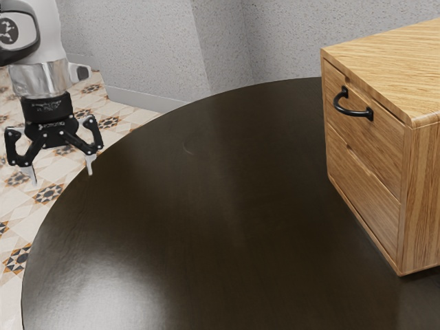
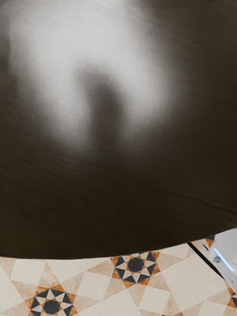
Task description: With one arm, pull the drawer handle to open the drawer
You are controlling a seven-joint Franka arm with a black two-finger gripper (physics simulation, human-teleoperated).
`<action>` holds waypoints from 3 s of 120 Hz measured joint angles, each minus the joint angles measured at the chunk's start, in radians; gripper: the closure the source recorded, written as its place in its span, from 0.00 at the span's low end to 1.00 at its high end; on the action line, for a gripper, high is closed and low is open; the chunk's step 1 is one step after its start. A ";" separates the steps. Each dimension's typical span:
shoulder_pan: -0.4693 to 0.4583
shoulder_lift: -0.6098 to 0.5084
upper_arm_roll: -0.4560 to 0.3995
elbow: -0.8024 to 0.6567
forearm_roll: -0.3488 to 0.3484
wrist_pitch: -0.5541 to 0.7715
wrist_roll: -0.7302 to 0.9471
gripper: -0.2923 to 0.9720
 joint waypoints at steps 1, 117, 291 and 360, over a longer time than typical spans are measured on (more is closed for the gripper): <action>-0.001 0.000 0.000 0.000 0.000 0.007 -0.012 0.23; -0.614 -0.074 0.098 -0.070 -0.004 0.644 -0.420 0.23; -0.715 0.117 0.202 -0.088 -0.005 0.976 -0.327 0.23; -0.674 0.193 0.191 0.006 0.000 1.012 -0.311 0.23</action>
